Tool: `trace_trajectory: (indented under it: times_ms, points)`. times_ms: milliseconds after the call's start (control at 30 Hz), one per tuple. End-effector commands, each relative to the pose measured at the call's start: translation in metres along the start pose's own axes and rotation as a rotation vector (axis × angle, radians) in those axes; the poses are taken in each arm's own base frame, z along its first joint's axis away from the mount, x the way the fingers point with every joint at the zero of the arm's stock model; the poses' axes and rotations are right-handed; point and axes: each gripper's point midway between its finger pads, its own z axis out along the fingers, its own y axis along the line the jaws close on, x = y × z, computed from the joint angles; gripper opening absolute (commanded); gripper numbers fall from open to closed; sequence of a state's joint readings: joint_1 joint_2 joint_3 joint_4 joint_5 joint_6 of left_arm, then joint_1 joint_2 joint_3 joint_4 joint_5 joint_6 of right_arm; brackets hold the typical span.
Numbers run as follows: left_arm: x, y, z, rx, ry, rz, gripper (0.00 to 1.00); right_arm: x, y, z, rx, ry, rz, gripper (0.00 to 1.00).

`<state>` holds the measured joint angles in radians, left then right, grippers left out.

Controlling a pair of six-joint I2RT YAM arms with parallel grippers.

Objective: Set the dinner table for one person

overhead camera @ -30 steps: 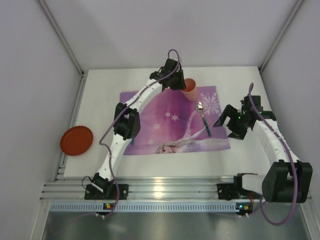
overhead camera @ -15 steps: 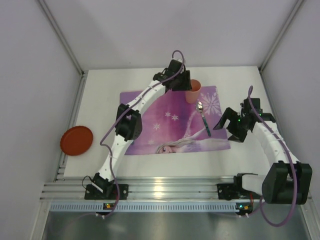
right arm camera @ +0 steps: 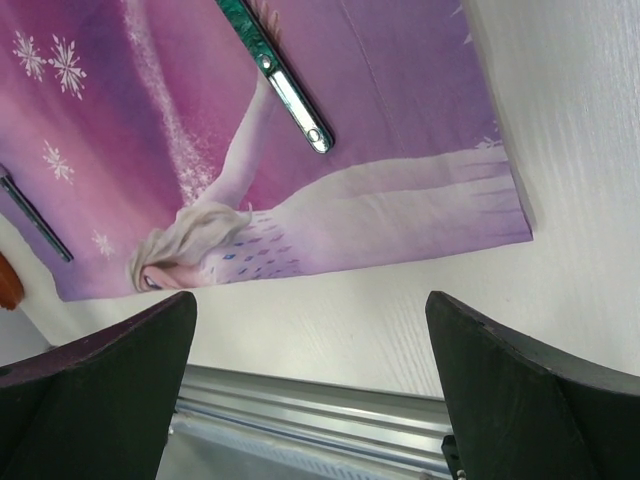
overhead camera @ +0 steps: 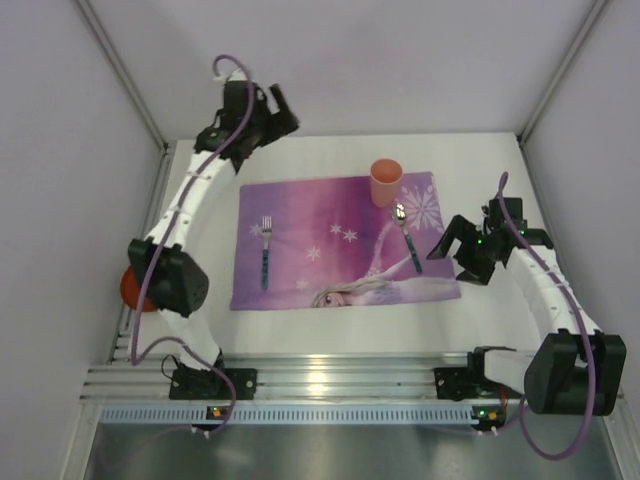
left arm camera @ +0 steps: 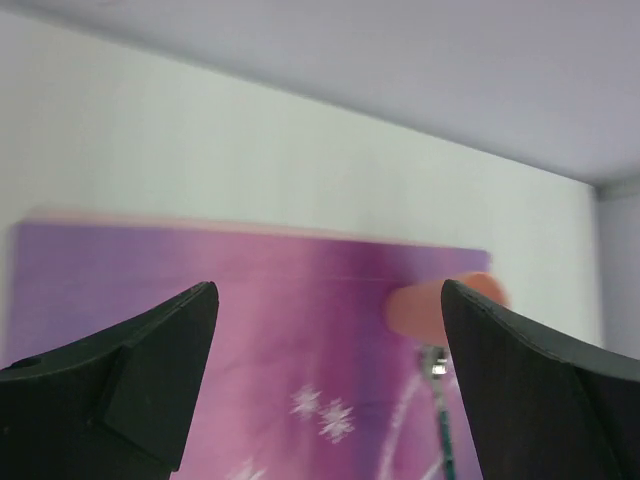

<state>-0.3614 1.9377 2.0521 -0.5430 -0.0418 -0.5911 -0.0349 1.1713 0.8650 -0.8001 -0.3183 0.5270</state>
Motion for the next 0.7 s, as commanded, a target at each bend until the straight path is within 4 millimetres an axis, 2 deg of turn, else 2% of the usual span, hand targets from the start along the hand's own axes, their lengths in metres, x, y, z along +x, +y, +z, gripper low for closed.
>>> trace_trajectory:
  times_ms: [0,33,67,100,167,200,233,267,333,400,433,500,667]
  points:
    - [0.032,0.162,-0.036,-0.454,0.074,-0.082,0.98,-0.017,0.016,-0.012,-0.061,-0.066,-0.007,0.98]
    - [0.036,0.185,-0.059,-0.521,0.078,-0.084,0.98,-0.015,0.017,-0.012,-0.072,-0.060,-0.006,0.98]
    - [0.064,0.233,-0.074,-0.642,0.139,-0.095,0.98,-0.014,0.018,-0.011,-0.077,-0.057,-0.002,0.98]
    - [0.063,0.250,-0.095,-0.703,0.124,-0.085,0.98,-0.012,0.018,-0.010,-0.084,-0.049,-0.004,0.98]
    - [0.075,0.286,-0.118,-0.792,0.153,-0.090,0.98,-0.008,0.016,-0.008,-0.080,-0.040,-0.002,0.98]
    - [0.089,0.295,-0.127,-0.817,0.192,-0.054,0.97,-0.006,0.016,-0.007,-0.081,-0.034,-0.006,0.98]
    - [0.088,0.311,-0.137,-0.877,0.194,-0.042,0.97,-0.003,0.016,-0.006,-0.082,-0.026,-0.010,0.98]
    - [0.095,0.319,-0.145,-0.918,0.234,-0.016,0.97,-0.002,0.015,-0.005,-0.080,-0.022,-0.010,0.98]
    - [0.105,0.331,-0.150,-0.971,0.311,0.053,0.96,0.001,0.013,-0.002,-0.078,-0.009,-0.013,0.98]
    - [0.111,0.347,-0.166,-1.093,0.383,0.106,0.96,0.003,0.013,-0.001,-0.080,0.000,-0.013,0.98]
    - [0.120,0.356,-0.165,-1.140,0.433,0.128,0.95,0.004,0.014,-0.001,-0.081,0.005,-0.021,0.98]
    - [0.126,0.366,-0.170,-1.198,0.466,0.149,0.95,0.005,0.013,0.001,-0.078,0.016,-0.023,0.98]
    - [0.139,0.379,-0.170,-1.189,0.476,0.106,0.96,0.005,0.014,0.004,-0.076,0.030,-0.035,0.98]
